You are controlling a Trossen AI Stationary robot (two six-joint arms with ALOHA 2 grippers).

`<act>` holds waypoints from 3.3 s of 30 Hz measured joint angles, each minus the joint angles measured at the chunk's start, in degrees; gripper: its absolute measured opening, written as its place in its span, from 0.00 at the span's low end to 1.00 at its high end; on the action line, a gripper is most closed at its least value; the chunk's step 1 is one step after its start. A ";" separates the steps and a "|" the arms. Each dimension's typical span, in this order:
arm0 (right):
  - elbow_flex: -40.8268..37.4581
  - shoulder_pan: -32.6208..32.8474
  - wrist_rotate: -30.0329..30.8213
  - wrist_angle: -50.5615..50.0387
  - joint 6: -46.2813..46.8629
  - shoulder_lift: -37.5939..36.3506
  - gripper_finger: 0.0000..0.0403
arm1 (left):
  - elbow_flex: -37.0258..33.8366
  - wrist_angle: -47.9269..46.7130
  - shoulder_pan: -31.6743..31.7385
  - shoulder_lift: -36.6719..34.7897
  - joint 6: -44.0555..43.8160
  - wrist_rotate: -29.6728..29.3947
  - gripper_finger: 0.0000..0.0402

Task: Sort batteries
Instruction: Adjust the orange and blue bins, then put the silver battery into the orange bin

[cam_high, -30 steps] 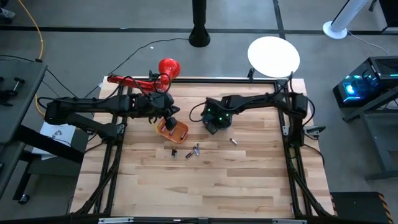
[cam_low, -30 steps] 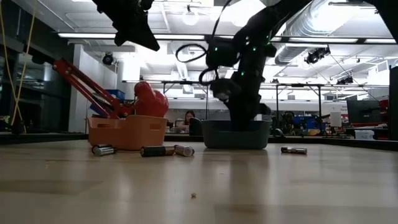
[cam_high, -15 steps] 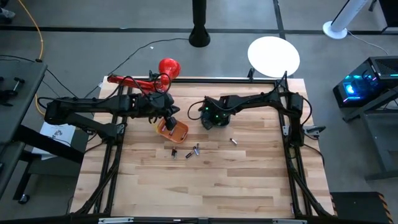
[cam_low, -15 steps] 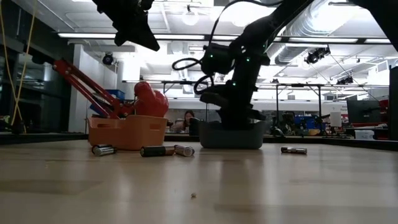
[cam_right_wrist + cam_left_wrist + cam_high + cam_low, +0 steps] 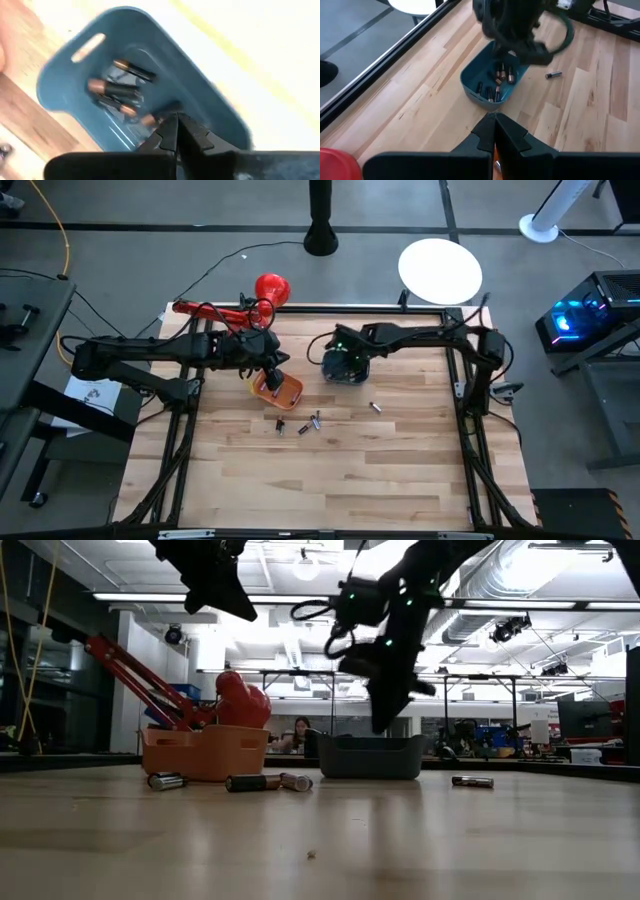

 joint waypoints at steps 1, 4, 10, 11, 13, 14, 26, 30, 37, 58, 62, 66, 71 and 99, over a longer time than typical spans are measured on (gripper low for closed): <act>0.00 -0.13 0.05 -1.42 -0.32 -0.97 0.00 | 0.02 0.06 0.00 0.00 0.02 0.04 0.00; 0.00 -0.20 0.06 -5.03 -1.52 -3.93 0.00 | 0.00 0.05 0.00 0.00 0.08 0.22 0.00; -0.02 -1.28 -0.27 -6.99 -0.55 -9.39 0.00 | 0.00 0.95 3.05 0.00 4.92 1.96 0.00; -0.02 -1.78 -0.69 -7.15 -0.61 -10.12 0.00 | 0.00 1.82 4.37 0.00 4.77 2.71 0.00; -0.02 -3.20 -1.35 -7.15 -2.16 -11.43 0.00 | 0.00 4.16 7.35 0.00 4.84 5.25 0.00; -0.02 -4.19 -1.54 -6.99 -3.56 -11.83 0.00 | 0.00 5.46 9.10 0.00 5.34 6.41 0.00; -0.04 -24.89 -25.38 9.86 -21.58 -12.21 0.00 | 0.00 20.64 29.32 0.35 4.56 12.57 0.00; -0.04 -30.31 -31.93 13.07 -22.57 -11.97 0.00 | 0.00 18.14 32.89 0.43 -1.16 13.66 0.00; -0.04 -34.52 -37.04 13.30 -24.99 -11.49 0.00 | -0.02 14.36 35.01 0.76 -5.93 13.80 0.00; -0.07 5.52 -22.12 -15.31 -11.94 -14.64 0.00 | -6.31 18.86 0.79 -4.52 2.35 20.82 0.00; -0.07 17.58 -18.26 -18.94 1.25 -14.64 0.00 | -15.65 32.28 -10.01 -10.18 -5.88 13.47 0.00; -0.07 26.66 -14.23 -21.81 13.36 -14.64 0.00 | -24.52 42.44 -17.68 -15.74 -9.25 2.01 0.00; -0.07 31.13 -13.87 -24.25 21.82 -14.64 0.00 | -28.81 42.44 -20.55 -20.82 -9.64 -4.91 0.00; -26.12 21.33 -2.57 3.81 17.76 -19.08 0.18 | -29.31 36.05 -11.85 -21.75 -13.01 -6.22 0.00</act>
